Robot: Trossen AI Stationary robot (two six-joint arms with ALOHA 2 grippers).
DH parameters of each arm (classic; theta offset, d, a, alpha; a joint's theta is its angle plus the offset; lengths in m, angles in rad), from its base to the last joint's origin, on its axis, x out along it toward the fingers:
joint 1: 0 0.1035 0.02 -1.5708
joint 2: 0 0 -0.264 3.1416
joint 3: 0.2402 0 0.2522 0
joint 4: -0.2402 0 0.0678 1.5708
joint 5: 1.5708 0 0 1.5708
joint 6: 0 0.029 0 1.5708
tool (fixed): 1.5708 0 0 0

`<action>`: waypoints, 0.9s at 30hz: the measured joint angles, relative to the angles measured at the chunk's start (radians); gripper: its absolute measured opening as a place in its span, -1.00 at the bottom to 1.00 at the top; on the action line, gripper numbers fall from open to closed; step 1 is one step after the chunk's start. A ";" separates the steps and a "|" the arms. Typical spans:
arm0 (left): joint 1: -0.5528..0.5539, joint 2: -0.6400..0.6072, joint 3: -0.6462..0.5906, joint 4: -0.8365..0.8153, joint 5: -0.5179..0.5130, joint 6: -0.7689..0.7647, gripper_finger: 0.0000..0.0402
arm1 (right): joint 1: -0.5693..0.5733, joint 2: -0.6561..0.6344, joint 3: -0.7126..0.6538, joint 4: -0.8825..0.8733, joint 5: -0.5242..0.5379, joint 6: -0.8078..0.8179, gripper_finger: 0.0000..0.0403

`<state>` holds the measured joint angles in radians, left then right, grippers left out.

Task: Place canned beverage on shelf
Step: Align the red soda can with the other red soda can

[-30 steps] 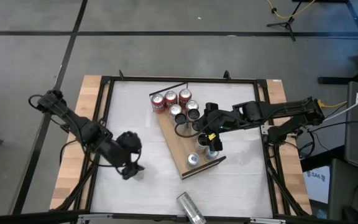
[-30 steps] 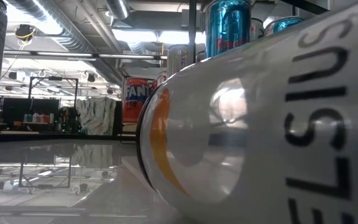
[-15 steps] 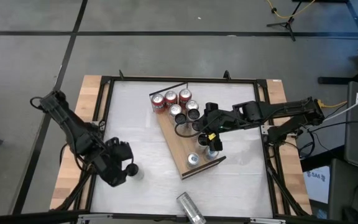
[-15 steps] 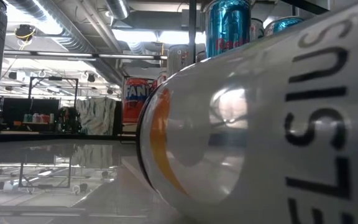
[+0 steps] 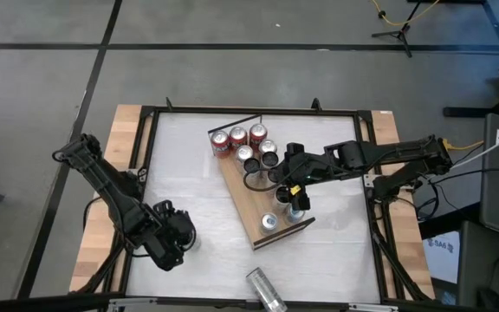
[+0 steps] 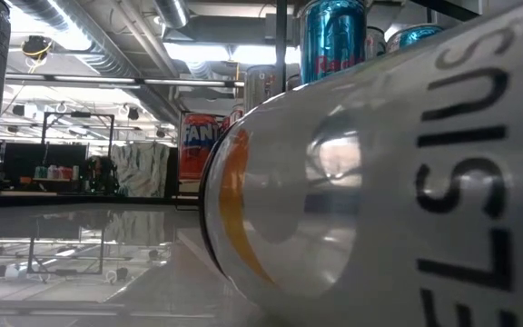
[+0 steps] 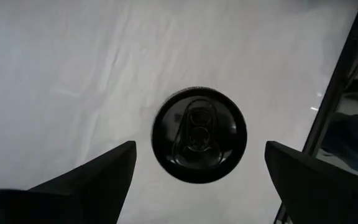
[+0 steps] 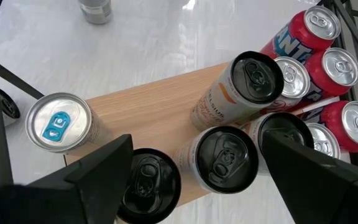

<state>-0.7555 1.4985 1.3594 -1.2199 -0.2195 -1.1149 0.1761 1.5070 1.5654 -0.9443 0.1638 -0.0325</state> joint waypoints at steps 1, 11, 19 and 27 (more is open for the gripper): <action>0.000 0.002 0.000 0.001 0.000 0.000 0.74 | 0.000 0.000 0.000 0.000 0.000 0.000 0.76; 0.000 0.008 -0.001 0.001 -0.057 0.001 0.74 | 0.000 0.000 0.000 0.000 0.000 0.000 0.76; -0.002 0.037 -0.001 0.004 -0.055 0.005 0.74 | 0.000 0.000 0.000 0.000 0.000 0.000 0.76; -0.002 0.115 -0.001 0.042 -0.051 0.071 0.74 | 0.000 0.000 0.000 0.000 0.000 0.001 0.76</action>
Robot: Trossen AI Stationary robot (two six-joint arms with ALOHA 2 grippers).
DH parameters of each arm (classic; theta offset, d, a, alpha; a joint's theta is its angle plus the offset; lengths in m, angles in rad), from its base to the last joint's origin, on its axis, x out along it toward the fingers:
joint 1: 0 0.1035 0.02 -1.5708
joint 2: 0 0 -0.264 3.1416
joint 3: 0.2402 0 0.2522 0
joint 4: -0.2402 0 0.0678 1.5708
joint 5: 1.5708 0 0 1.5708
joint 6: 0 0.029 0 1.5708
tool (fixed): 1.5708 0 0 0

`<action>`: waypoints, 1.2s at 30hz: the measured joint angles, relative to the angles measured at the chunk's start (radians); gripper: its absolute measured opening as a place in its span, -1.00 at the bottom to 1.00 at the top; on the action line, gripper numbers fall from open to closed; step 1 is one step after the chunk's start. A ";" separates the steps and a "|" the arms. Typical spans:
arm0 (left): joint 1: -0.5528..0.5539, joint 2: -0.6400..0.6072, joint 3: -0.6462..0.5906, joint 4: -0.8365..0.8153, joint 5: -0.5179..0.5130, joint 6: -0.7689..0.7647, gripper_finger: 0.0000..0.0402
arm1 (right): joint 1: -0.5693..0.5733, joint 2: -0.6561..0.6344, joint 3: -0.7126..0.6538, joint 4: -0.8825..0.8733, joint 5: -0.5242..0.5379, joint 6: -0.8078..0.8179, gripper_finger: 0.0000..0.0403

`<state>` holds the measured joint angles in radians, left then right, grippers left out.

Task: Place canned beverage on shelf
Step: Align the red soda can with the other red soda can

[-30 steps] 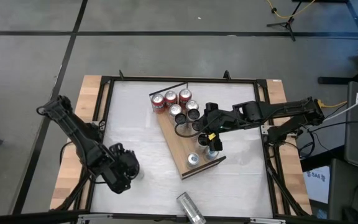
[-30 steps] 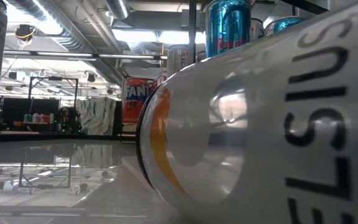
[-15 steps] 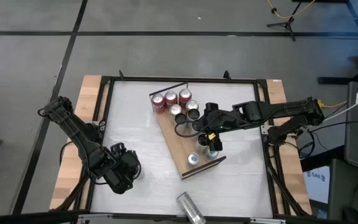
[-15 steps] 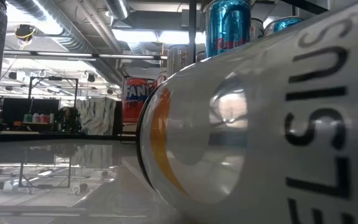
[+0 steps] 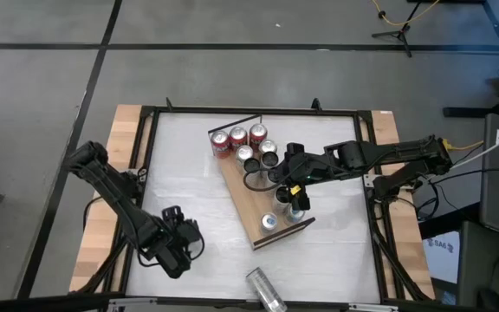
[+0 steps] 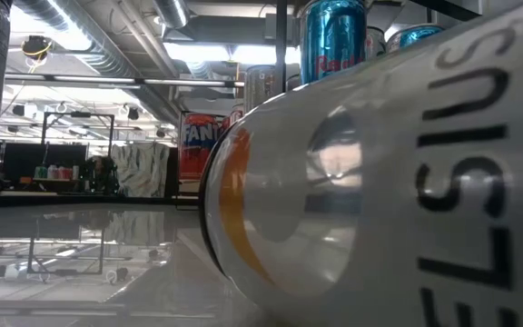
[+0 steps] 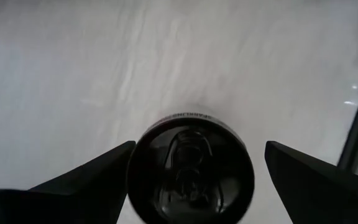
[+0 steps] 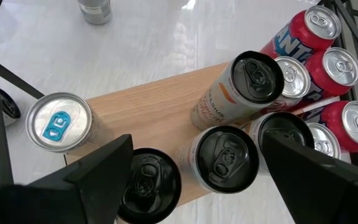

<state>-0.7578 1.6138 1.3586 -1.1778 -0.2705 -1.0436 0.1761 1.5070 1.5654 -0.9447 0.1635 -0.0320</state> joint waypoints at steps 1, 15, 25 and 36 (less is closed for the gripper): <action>0.000 0.007 0.000 0.001 0.000 0.002 0.74 | 0.000 0.000 0.000 0.000 0.000 0.000 0.76; 0.015 0.031 0.000 -0.016 0.064 -0.001 0.53 | 0.000 0.000 0.000 0.000 0.000 0.000 0.76; 0.107 0.025 0.002 -0.006 0.169 0.000 0.17 | 0.000 0.000 0.000 -0.008 0.000 0.000 0.76; 0.259 0.020 0.154 0.002 0.177 0.234 0.17 | 0.000 0.001 0.040 -0.113 0.000 0.000 0.76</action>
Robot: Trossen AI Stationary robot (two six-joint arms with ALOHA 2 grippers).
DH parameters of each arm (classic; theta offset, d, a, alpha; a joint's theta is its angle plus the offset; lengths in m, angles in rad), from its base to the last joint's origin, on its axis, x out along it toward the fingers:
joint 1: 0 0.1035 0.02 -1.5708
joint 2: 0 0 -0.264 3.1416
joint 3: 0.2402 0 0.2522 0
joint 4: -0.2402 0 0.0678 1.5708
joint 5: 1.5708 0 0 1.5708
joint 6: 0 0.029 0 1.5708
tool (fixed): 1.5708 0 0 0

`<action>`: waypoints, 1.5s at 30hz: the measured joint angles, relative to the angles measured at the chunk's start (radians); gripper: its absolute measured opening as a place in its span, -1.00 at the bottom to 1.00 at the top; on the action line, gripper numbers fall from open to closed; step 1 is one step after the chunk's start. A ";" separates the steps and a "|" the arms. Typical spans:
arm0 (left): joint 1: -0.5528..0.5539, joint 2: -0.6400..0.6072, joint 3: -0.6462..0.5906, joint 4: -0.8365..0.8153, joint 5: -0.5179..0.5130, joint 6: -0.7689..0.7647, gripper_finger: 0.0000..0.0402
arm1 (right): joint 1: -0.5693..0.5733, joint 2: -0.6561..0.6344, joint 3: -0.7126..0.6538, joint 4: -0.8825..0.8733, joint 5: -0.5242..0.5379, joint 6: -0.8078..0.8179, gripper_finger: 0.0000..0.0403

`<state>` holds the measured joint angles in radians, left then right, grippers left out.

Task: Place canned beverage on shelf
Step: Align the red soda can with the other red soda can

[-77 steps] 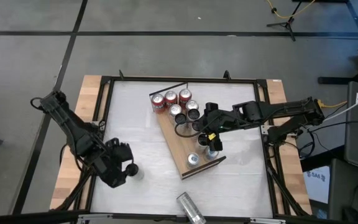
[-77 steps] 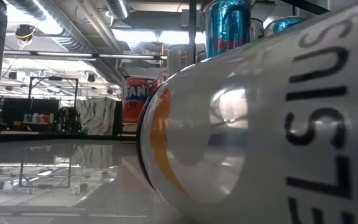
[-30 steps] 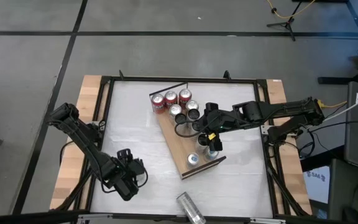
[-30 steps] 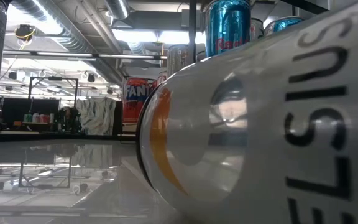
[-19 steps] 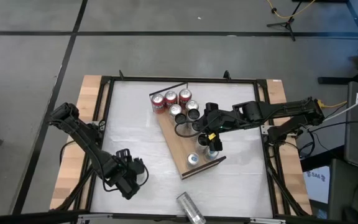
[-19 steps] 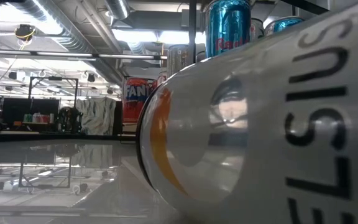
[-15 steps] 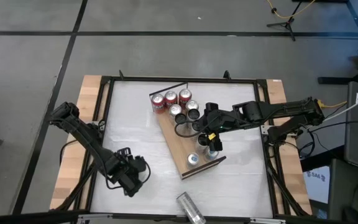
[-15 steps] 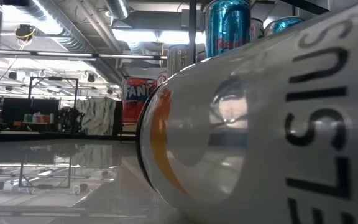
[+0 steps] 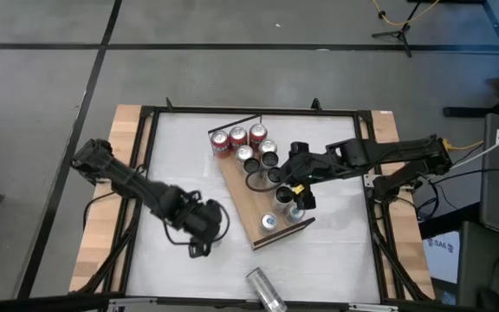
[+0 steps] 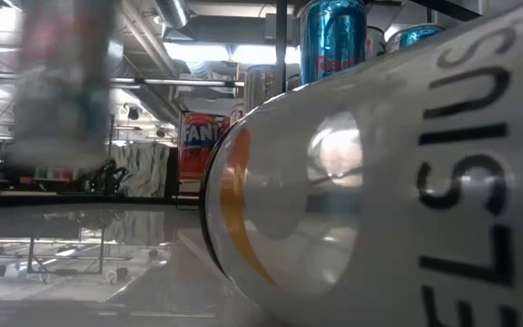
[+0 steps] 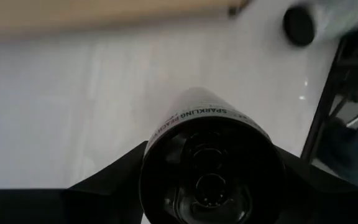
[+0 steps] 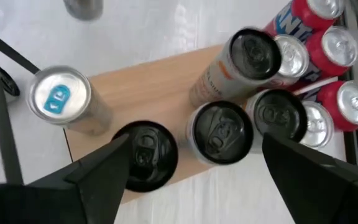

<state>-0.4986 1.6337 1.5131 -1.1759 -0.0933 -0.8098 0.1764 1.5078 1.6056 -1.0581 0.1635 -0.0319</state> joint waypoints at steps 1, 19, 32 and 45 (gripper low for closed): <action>0.020 0.000 0.028 -0.005 -0.010 0.039 0.17 | 0.000 0.000 0.011 -0.005 0.000 0.000 0.76; 0.310 0.175 0.290 0.072 -0.009 0.639 0.18 | 0.000 -0.001 0.117 -0.070 0.000 -0.003 0.76; 0.325 0.220 0.293 0.128 0.005 0.664 0.23 | 0.000 -0.001 0.117 -0.071 0.000 -0.003 0.76; 0.303 0.239 0.283 0.119 -0.012 0.663 0.24 | 0.000 -0.001 0.117 -0.090 0.000 -0.003 0.76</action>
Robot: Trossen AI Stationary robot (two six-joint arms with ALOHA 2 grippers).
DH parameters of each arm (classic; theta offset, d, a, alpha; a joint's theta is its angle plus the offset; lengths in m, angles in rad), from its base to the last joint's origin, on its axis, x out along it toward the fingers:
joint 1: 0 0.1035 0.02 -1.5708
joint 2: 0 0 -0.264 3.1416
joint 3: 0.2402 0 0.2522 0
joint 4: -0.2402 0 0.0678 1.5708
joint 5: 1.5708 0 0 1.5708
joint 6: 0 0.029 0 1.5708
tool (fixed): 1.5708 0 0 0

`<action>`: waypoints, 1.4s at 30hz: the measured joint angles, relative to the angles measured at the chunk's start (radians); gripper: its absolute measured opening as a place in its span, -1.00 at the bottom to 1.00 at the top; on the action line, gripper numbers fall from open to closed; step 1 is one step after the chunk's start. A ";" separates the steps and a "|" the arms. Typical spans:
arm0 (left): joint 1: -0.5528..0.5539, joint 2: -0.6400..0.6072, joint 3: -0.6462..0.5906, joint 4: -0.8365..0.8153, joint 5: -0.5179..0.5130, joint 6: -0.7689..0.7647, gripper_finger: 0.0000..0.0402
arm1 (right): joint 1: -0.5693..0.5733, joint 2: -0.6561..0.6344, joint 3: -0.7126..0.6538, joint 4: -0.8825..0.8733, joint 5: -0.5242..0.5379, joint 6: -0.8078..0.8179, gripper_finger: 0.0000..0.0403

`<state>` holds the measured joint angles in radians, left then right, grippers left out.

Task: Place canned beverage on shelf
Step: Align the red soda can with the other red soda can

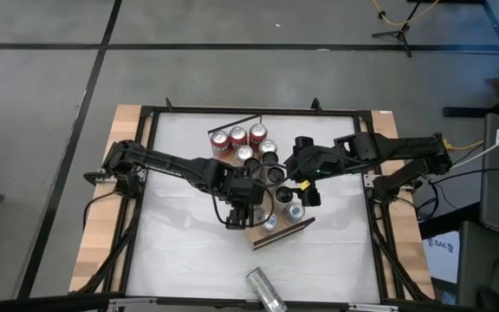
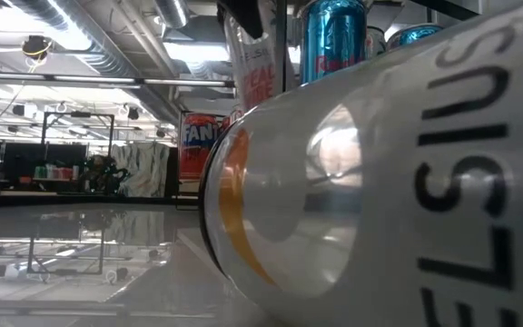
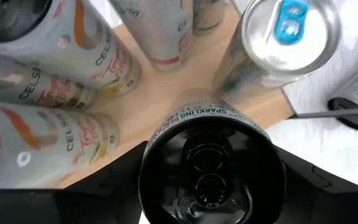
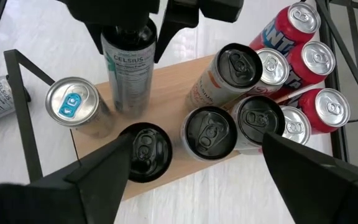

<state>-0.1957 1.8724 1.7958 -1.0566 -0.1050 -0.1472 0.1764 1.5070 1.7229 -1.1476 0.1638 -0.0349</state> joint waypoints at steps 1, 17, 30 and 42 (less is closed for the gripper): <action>-0.001 0.005 0.000 -0.003 -0.006 0.000 0.24 | 0.000 0.000 0.000 0.000 0.000 0.000 0.76; -0.001 0.030 0.001 0.008 -0.015 -0.001 0.36 | 0.000 0.000 0.000 0.000 0.000 0.000 0.76; -0.001 0.032 0.000 0.038 -0.014 -0.002 0.39 | 0.000 0.000 0.000 0.000 0.000 0.000 0.76; -0.001 0.033 -0.002 0.079 -0.009 -0.001 0.39 | 0.000 0.000 0.000 0.000 0.000 0.000 0.76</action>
<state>-0.1970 1.9057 1.7943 -0.9776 -0.1143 -0.1486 0.1761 1.5070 1.7233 -1.1481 0.1638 -0.0349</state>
